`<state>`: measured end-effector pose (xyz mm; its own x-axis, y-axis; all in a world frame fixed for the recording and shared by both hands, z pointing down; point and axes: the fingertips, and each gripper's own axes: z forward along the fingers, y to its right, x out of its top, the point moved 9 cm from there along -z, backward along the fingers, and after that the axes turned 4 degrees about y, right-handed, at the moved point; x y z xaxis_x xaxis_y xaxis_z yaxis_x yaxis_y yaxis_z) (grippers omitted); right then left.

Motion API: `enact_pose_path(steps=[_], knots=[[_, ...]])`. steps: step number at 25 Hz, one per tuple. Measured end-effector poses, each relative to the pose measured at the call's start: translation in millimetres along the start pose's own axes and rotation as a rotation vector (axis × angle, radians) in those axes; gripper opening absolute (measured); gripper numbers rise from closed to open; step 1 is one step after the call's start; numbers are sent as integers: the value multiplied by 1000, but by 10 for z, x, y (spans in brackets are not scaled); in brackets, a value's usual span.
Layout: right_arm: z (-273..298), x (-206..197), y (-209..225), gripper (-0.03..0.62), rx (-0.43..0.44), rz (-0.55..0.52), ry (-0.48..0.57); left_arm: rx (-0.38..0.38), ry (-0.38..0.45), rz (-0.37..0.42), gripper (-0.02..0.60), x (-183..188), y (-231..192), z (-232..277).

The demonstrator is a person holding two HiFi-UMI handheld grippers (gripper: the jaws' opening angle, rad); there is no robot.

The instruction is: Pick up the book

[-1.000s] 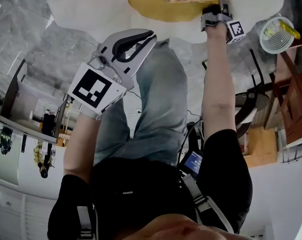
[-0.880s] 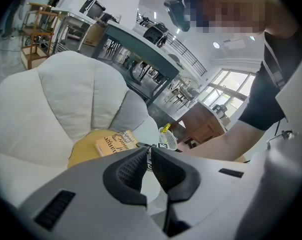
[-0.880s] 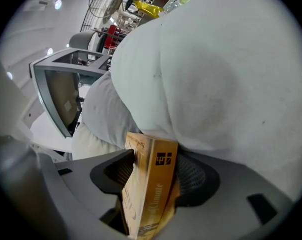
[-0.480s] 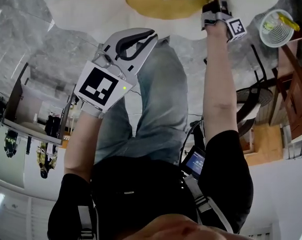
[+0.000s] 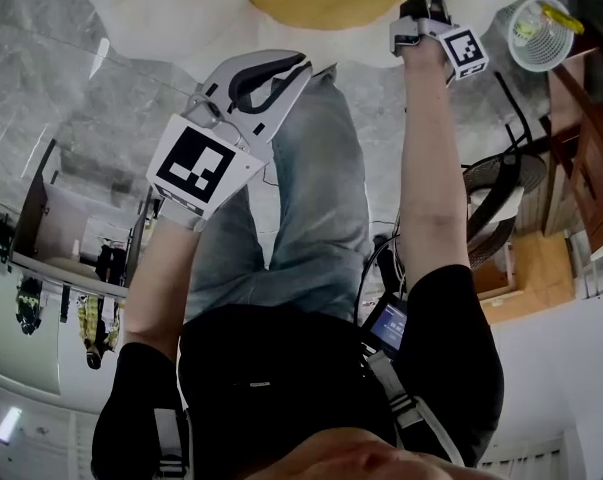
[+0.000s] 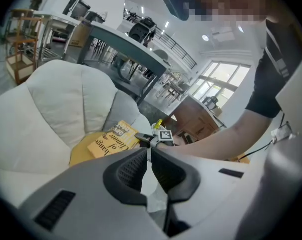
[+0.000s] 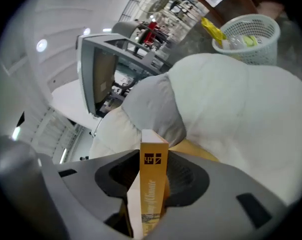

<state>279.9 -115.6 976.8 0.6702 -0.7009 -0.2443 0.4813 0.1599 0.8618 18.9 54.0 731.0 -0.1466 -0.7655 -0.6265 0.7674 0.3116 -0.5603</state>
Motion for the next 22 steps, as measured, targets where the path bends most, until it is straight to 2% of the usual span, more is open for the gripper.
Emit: enact_pose_path(steps=[6,12,16,22], knots=[[-134,-131,-491,170,32,-324,5,-28,-14,21,17,-118,-34,-293],[-230,-541,-897,169,-5,-375,27,-45,-15,27,17,-137,-153,-811],[-211,-691,-1084,169,-12,-463,29,-56,-9,21,17,-145,-257,-965],[-68,-914,-1335,167,-32,-512,40,-64,15,22,17,-108,-442,-1153]])
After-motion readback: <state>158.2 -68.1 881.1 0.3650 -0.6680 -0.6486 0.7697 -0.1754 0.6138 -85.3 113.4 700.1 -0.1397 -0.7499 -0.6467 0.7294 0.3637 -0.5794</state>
